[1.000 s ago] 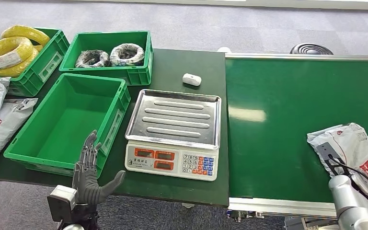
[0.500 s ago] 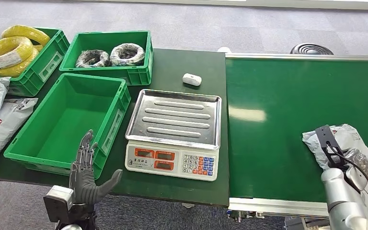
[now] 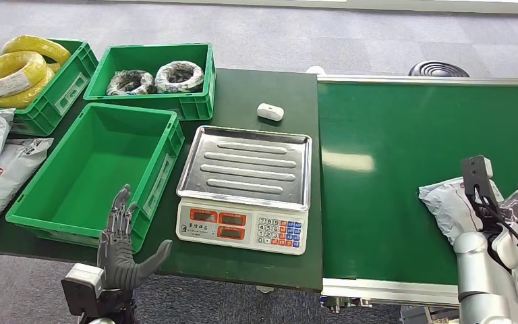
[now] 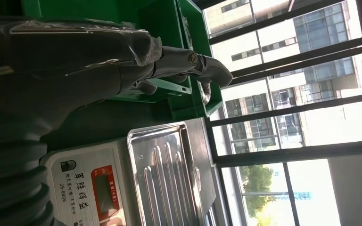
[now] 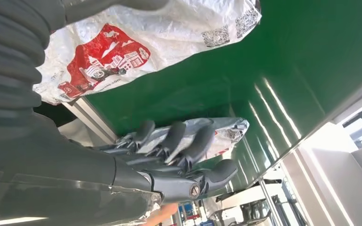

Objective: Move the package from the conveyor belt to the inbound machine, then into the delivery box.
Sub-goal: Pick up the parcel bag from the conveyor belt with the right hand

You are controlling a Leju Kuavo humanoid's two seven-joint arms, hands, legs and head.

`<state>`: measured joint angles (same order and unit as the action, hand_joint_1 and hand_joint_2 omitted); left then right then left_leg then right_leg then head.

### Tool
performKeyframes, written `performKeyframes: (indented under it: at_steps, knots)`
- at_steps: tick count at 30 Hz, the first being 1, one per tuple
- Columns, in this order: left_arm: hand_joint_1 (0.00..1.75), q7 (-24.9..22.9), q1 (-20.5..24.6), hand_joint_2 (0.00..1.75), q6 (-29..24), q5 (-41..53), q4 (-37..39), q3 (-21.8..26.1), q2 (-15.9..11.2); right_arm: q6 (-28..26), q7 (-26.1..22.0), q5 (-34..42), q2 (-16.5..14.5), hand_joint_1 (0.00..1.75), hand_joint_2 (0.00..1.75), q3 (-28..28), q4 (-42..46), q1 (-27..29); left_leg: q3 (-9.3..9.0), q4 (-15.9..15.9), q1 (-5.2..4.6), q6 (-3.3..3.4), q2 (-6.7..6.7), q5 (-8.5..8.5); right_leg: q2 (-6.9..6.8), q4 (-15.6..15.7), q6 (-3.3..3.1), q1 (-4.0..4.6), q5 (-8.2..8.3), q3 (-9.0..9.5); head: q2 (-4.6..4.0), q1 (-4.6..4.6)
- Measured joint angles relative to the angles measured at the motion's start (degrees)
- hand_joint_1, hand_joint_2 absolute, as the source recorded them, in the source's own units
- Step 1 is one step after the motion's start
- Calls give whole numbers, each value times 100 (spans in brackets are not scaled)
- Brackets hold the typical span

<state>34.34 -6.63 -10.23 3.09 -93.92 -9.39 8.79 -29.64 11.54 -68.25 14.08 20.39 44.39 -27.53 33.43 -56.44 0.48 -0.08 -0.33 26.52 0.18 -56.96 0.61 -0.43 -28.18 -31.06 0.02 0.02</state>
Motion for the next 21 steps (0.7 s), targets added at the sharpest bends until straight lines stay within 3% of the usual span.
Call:
performKeyframes:
  at_steps: [6, 10, 18, 21]
  knots:
    - [0, 3, -5, 175, -8, 0, 2, -9, 2, 191, 299, -235, -16, 0, 175, 0, 111, 42, 0, 0, 0, 0, 0, 0, 0, 0, 0, 0, 0, -1, 1, 1]
    - [0, 27, 13, 175, -38, 1, 33, -66, 5, 1165, 820, -585, -2, 0, 175, 1, 29, 40, 1, 0, 0, 0, 0, 0, 0, 0, 0, 0, 0, -2, 1, -1]
    - [0, 60, 120, 175, -54, -10, 203, -136, 4, 1987, 946, -522, 200, 0, 175, 51, -922, -112, 2, 0, 0, 0, -1, 0, -4, 1, 0, 0, 0, -3, 1, 0]
    - [0, 81, 172, 175, -54, -55, 272, -157, -7, 2560, 1025, -582, 315, 0, 175, 65, -1347, -155, 2, 0, 0, 0, -2, 0, -4, 1, 0, -1, 0, -4, 1, 0]
